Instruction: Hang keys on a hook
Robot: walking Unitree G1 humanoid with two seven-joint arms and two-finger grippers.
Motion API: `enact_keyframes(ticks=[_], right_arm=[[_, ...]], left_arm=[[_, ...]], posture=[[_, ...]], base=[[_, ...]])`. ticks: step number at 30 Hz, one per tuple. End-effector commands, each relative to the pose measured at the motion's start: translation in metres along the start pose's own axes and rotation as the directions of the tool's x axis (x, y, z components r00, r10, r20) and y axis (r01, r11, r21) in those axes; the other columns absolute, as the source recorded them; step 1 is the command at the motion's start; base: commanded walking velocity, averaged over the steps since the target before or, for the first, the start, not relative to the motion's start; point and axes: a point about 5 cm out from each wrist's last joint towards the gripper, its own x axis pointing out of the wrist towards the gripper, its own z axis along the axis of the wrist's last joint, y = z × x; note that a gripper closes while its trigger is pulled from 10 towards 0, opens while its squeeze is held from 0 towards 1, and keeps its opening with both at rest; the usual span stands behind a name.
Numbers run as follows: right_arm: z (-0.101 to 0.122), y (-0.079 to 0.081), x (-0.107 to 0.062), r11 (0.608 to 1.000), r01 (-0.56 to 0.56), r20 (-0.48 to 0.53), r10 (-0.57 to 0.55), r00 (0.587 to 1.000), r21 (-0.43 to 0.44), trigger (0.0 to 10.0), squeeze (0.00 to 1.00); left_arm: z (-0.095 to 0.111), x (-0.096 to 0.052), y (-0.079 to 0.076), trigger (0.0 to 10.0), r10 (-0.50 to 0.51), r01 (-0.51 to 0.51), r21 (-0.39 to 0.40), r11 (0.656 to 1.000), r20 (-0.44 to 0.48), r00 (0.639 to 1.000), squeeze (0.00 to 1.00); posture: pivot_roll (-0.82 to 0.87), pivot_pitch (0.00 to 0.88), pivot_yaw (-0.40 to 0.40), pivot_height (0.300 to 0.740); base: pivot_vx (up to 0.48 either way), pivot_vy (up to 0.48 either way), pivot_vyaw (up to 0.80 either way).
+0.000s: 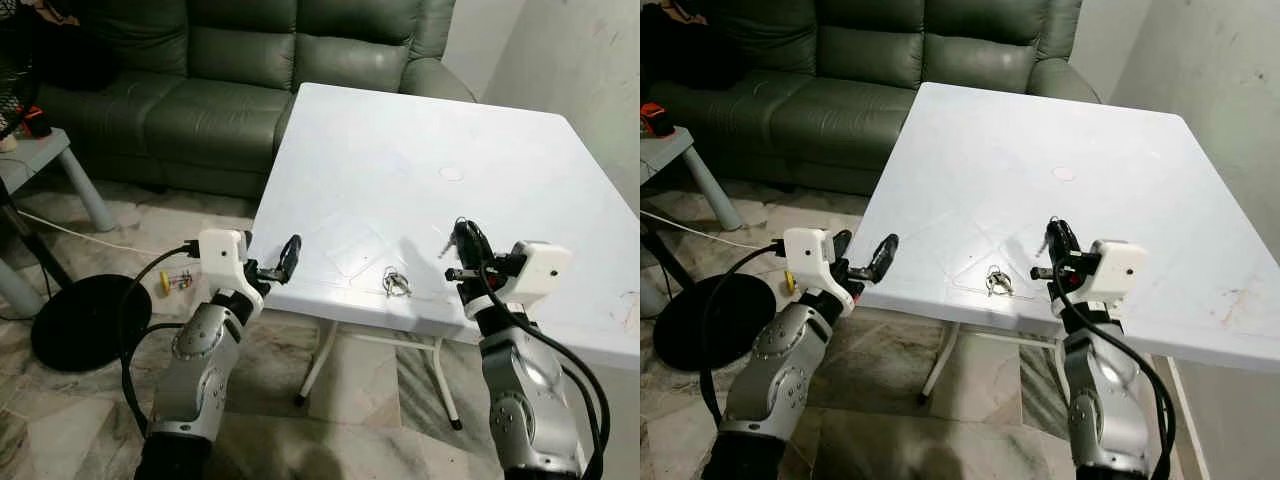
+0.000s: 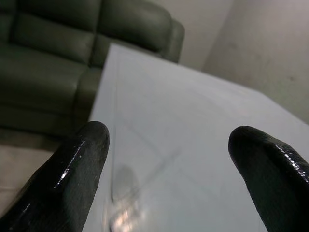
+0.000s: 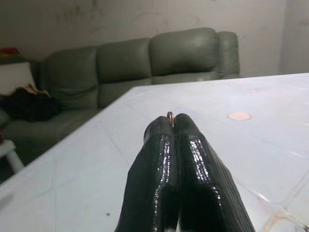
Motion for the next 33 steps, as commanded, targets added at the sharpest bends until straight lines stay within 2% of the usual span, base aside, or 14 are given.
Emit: enact_keyframes(ticks=[1,3,7,12,13,15,17,19,22,33], right_arm=[[0.007,0.001,0.002,0.999,0.014,0.020,-0.013,1.000,-0.036,10.0,0.00],[0.005,0.004,0.003,0.999,0.006,-0.007,-0.006,1.000,-0.046,10.0,0.00],[-0.006,0.008,0.007,0.987,0.010,-0.079,-0.023,0.997,-0.161,10.0,0.00],[-0.006,0.011,0.011,0.985,0.006,-0.084,-0.021,0.996,-0.171,10.0,0.00],[-0.006,0.012,0.012,0.983,0.001,-0.083,-0.017,0.996,-0.181,10.0,0.00],[-0.007,0.013,0.013,0.982,-0.003,-0.086,-0.013,0.996,-0.187,10.0,0.00],[-0.007,0.015,0.014,0.981,-0.015,-0.086,-0.002,0.996,-0.194,10.0,0.00],[-0.006,0.019,0.013,0.978,-0.030,-0.083,0.013,0.996,-0.206,10.0,0.00],[-0.008,0.017,0.009,0.978,-0.016,-0.090,-0.003,0.996,-0.208,10.0,0.00],[-0.008,0.016,0.005,0.973,-0.007,-0.092,-0.015,0.996,-0.230,10.0,0.00]], left_arm=[[0.004,0.002,-0.001,10.0,0.010,-0.010,0.014,1.000,0.011,1.000,0.00],[0.004,0.003,0.000,10.0,0.022,-0.022,0.023,0.999,0.012,1.000,0.00],[0.005,0.008,0.005,10.0,0.059,-0.059,0.003,0.998,0.000,0.998,0.00],[0.004,0.011,0.007,10.0,0.072,-0.072,-0.001,0.997,-0.009,0.997,0.00],[0.003,0.012,0.007,10.0,0.065,-0.065,0.012,0.998,-0.016,0.998,0.00],[0.002,0.015,0.002,10.0,0.031,-0.029,0.110,0.994,-0.017,0.999,0.00],[0.002,0.017,0.000,10.0,0.010,-0.008,0.115,0.993,-0.012,1.000,0.00],[0.003,0.021,-0.005,10.0,-0.009,0.009,0.061,0.998,-0.006,1.000,0.00],[0.006,0.024,-0.008,10.0,-0.017,0.016,0.034,0.999,0.007,1.000,0.00],[0.006,0.023,0.000,10.0,0.055,-0.055,-0.007,0.998,0.023,0.998,0.00]], posture=[[0.09,0.000,-0.075,0.740],[0.09,0.000,-0.075,0.740],[0.10,0.000,-0.076,0.740],[0.10,0.000,-0.079,0.740],[0.10,0.000,-0.082,0.740],[0.10,0.000,-0.082,0.740],[0.10,0.000,-0.080,0.740],[0.09,0.000,-0.076,0.740],[0.08,0.000,-0.068,0.740],[0.06,0.000,-0.056,0.740]], base=[[0.000,0.000,0.00],[0.000,0.000,0.00],[0.000,0.000,-0.12],[0.000,0.000,-0.71],[0.000,0.000,-0.73],[0.000,0.000,-0.74],[0.000,0.000,-0.73],[0.000,0.000,-0.73],[0.000,0.000,-0.73],[0.000,0.000,-0.73]])
